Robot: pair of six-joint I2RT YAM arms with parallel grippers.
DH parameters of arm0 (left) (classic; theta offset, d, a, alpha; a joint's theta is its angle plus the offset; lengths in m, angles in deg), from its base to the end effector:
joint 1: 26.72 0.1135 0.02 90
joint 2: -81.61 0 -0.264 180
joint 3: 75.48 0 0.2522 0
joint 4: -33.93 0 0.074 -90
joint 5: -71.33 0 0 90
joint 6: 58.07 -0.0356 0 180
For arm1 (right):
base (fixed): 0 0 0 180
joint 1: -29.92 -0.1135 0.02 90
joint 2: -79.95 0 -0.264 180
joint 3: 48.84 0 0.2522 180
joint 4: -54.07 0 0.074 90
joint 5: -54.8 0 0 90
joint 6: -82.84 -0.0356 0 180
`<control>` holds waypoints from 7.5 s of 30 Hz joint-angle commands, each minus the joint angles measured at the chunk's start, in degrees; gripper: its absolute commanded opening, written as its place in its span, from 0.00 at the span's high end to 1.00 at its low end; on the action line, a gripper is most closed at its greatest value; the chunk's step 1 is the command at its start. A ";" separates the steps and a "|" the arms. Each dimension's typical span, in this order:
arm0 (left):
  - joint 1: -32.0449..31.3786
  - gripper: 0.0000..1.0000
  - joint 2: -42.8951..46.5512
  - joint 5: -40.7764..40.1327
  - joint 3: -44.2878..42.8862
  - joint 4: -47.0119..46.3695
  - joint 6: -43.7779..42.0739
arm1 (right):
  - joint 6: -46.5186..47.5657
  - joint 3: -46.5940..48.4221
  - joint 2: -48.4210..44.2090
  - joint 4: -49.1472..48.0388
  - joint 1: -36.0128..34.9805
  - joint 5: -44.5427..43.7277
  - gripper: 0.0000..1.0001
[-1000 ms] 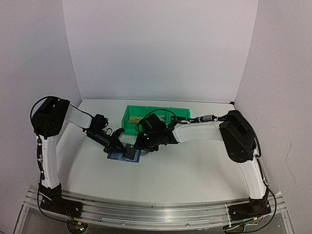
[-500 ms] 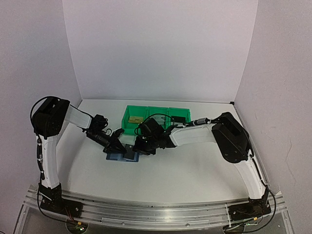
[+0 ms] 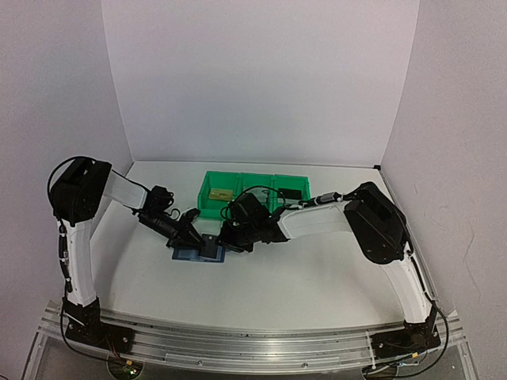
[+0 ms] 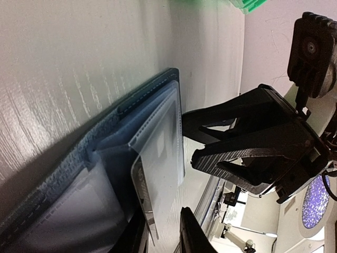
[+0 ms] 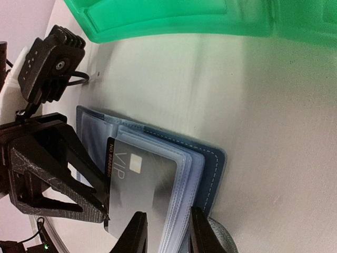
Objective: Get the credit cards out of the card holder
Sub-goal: Remove the credit card from the card holder, then place the credit card in the storage box.
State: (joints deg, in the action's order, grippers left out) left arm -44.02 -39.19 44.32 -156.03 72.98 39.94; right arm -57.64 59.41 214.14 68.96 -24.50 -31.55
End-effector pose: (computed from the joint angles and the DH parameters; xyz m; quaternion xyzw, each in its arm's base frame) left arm 0.3385 -0.1386 0.0887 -0.1173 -0.8422 0.5249 0.0364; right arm 0.2970 0.4191 0.1209 -0.0445 0.9079 0.3473 0.2305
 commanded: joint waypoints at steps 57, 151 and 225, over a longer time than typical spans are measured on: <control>-0.91 0.97 5.01 -5.96 1.67 -3.13 4.03 | -0.23 -2.96 3.18 6.18 -0.27 2.06 0.77; 5.67 1.00 17.39 -0.34 -0.78 12.03 2.17 | 53.29 -22.03 -19.42 -33.56 -13.12 -10.49 0.20; -4.14 0.47 24.30 8.70 -22.03 54.23 -78.93 | 65.07 7.60 -22.59 19.79 -3.21 18.07 1.00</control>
State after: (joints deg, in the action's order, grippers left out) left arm -47.38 -17.65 53.14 -178.51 123.72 -40.67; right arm 6.39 63.46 192.02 88.56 -27.33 -12.77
